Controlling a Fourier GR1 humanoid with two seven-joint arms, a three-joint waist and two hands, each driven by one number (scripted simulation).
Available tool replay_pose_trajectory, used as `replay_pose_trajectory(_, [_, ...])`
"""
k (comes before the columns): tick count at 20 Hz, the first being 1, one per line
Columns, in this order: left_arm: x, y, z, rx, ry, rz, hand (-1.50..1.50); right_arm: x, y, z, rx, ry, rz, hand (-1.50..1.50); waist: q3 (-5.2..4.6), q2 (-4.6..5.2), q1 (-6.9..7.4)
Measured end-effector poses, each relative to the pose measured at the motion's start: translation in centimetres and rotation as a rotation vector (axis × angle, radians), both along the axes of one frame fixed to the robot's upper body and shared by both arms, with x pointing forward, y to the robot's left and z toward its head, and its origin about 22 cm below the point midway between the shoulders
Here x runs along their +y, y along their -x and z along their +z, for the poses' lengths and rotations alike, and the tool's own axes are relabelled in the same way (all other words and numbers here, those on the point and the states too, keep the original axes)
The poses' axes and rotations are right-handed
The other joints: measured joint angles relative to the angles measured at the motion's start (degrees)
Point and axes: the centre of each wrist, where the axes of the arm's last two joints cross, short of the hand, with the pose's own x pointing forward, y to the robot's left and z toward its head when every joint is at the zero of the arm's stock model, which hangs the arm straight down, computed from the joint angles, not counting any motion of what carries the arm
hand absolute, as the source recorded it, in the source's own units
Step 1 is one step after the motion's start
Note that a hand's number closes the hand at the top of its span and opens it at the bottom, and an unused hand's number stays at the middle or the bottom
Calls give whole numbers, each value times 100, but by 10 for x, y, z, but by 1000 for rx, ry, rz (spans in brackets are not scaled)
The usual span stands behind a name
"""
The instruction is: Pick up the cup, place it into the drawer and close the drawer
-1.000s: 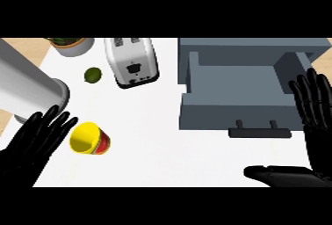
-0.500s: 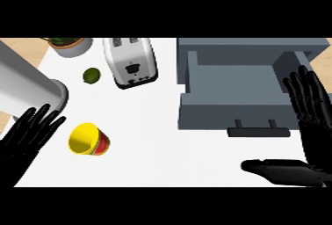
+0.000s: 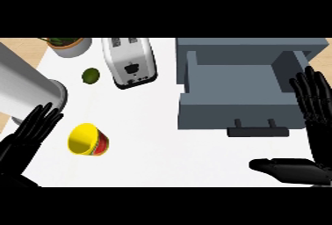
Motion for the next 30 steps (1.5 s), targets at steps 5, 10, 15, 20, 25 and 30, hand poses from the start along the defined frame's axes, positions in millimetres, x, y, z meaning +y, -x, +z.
replay_pose_trajectory(5, [5, -4, -36, 36, -50, 37, -150, 1, 0, 1, -4, -5, 9, -150, -1, 1, -9])
replay_pose_trajectory(10, [14, -14, -66, 82, -103, 95, -150, 3, 0, 1, -3, -9, 11, -150, 0, 2, -15])
replay_pose_trajectory(15, [18, -20, -92, 113, -121, 140, -150, 2, -1, -2, 3, -2, 18, -150, -2, 7, -27])
replay_pose_trajectory(20, [20, -20, -110, 125, -137, 171, -150, 4, -4, -3, 0, -6, 28, -150, -7, 18, -51])
replay_pose_trajectory(25, [14, -22, -122, 121, -145, 185, -150, 7, -6, -4, 2, -10, 32, -150, -11, 23, -70])
replay_pose_trajectory(30, [11, -27, -126, 108, -158, 187, -150, 0, -12, -4, -1, -5, 34, -150, -17, 40, -100])
